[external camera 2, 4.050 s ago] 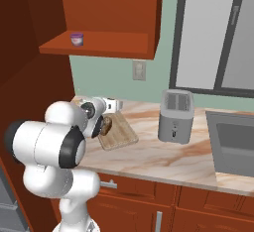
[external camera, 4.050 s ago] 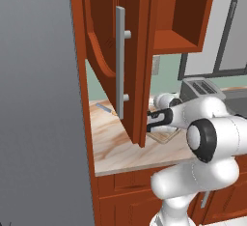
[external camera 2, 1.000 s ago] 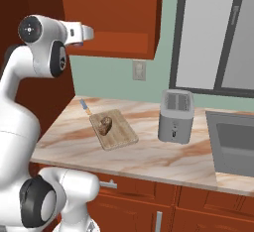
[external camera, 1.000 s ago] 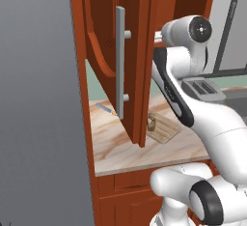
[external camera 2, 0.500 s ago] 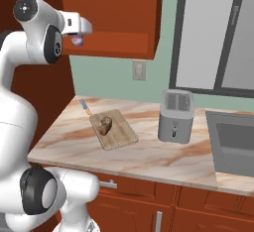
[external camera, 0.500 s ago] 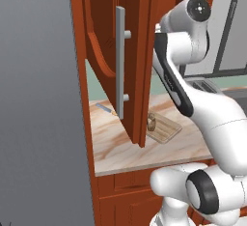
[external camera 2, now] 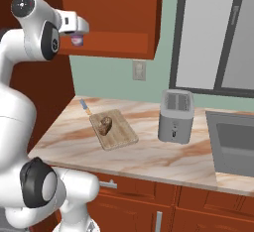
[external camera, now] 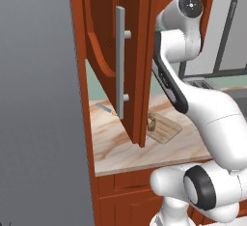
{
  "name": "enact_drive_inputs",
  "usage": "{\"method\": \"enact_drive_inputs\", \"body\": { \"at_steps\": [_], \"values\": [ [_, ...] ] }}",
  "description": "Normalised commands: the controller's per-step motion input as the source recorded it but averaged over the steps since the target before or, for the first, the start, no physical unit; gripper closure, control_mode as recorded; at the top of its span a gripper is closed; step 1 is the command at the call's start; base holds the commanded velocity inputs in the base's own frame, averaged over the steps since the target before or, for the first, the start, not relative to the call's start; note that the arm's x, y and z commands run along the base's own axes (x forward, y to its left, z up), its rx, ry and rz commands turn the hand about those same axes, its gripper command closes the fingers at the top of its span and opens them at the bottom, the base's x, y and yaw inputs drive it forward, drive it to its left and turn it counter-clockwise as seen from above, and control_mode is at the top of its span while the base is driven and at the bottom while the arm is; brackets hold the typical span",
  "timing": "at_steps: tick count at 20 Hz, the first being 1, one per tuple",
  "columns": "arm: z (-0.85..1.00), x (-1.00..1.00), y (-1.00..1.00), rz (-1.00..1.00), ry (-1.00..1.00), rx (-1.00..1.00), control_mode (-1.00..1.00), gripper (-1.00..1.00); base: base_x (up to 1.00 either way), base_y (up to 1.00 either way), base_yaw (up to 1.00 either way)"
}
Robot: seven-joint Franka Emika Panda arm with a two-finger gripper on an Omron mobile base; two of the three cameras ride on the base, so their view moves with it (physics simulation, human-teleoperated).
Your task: Pick the bread, place it on the cutting board, pick the jam, place it on the counter, and close the cabinet.
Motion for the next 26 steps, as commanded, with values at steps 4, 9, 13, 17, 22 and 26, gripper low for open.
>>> {"method": "enact_drive_inputs", "body": {
  "at_steps": [4,9,13,17,22,26],
  "values": [
    [-0.26,0.2,0.13,0.0,0.0,0.0,-1.0,-1.0,0.0,0.0,0.0],
    [-0.18,0.3,0.15,0.0,0.0,0.0,-1.0,-1.0,0.0,0.0,0.0],
    [-0.02,0.4,0.16,0.0,0.0,0.0,-1.0,-1.0,0.0,0.0,0.0],
    [0.0,0.37,0.15,0.0,0.0,0.0,-1.0,-1.0,0.0,0.0,0.0],
    [0.0,0.35,0.14,0.0,0.0,0.0,-1.0,-1.0,0.0,0.0,0.0],
    [0.0,0.19,0.07,0.0,0.01,0.0,-1.0,-1.0,0.0,0.0,0.0]
  ]
}}
